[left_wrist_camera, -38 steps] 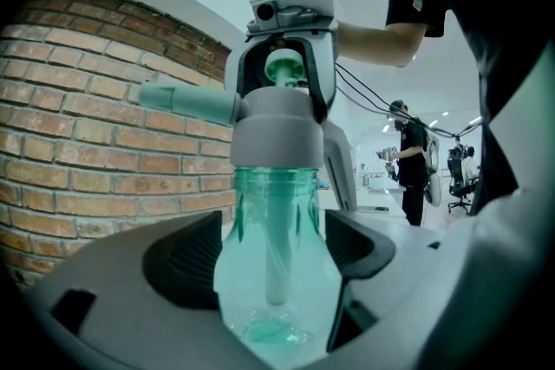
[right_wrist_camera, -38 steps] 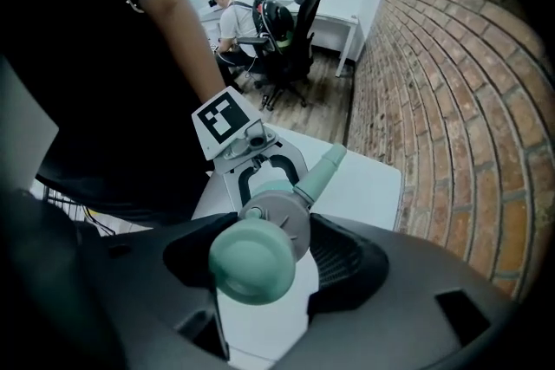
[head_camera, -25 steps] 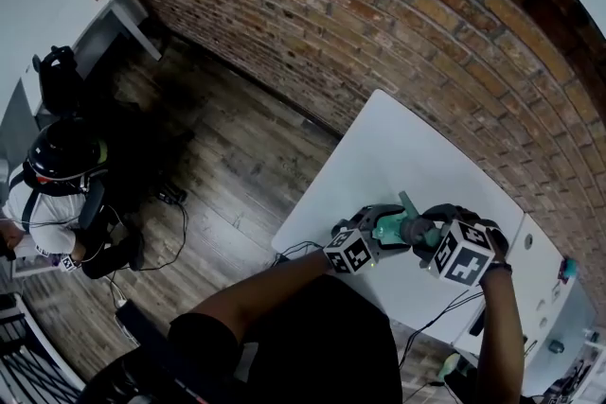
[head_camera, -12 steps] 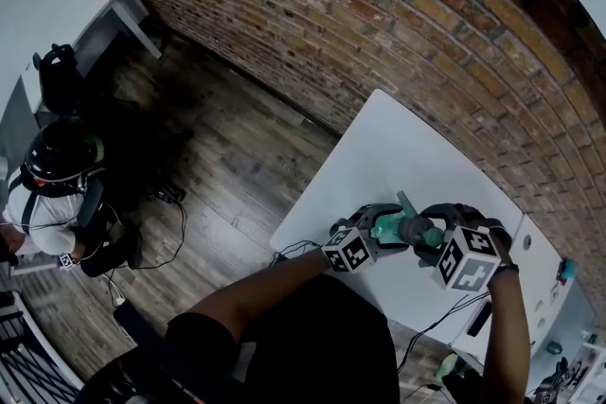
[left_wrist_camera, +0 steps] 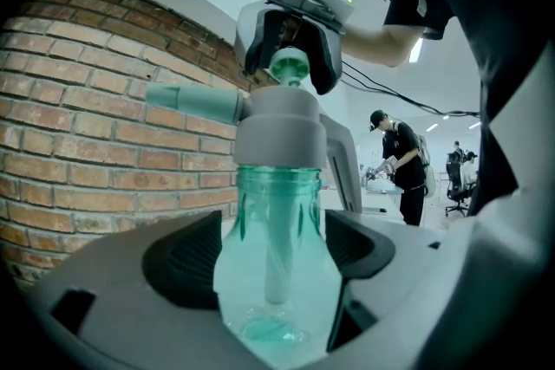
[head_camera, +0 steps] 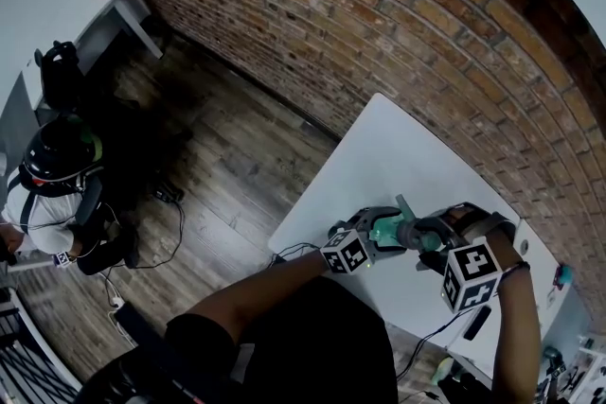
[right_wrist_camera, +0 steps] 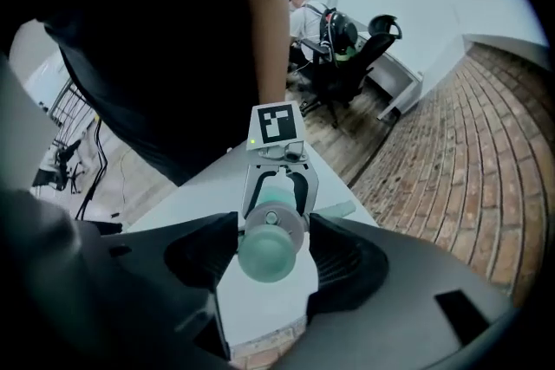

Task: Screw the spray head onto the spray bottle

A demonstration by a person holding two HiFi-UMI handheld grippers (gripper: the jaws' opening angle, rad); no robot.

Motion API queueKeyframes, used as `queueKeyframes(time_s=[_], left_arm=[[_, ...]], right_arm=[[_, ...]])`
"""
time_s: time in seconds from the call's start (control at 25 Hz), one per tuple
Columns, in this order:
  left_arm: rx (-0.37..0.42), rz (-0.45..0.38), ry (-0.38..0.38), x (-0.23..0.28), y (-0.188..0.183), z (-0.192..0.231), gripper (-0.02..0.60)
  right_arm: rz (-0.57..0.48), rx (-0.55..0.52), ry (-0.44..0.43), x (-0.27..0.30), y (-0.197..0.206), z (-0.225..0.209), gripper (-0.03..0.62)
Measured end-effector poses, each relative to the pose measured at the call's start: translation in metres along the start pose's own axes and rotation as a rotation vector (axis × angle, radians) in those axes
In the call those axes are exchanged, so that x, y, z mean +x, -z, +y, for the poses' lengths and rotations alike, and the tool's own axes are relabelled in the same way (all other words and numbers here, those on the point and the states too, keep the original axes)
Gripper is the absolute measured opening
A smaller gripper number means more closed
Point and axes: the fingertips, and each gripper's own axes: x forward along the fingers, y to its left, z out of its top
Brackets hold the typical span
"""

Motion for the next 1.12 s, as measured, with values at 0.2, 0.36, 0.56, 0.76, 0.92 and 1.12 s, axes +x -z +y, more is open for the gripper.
queueKeyframes(time_s=[0.2,0.36,0.56,0.76,0.92,1.12], left_arm=[[0.002,-0.001,-0.001,0.000,0.000,0.001,0.365],[-0.003,0.001,0.001,0.000,0.000,-0.001,0.365],[0.000,-0.002,0.001,-0.001,0.000,0.000,0.365],[-0.001,-0.004,-0.002,0.000,0.000,0.000,0.365],[0.003,-0.003,0.000,-0.001,0.000,0.000,0.365],[0.003,-0.013,-0.003,0.000,-0.001,0.000,0.365]], right_arm=[[0.049,-0.165,0.017,-0.004,0.002,-0.003,0.227],[0.105,-0.260,0.005,0.000,0.004,0.001,0.227],[0.214,-0.375,0.014,0.006,0.019,-0.004,0.229],[0.248,-0.450,0.010,0.013,0.026,-0.003,0.229],[0.278,-0.510,0.001,0.017,0.030,-0.001,0.252],[0.299,-0.577,0.010,0.023,0.034,0.001,0.265]])
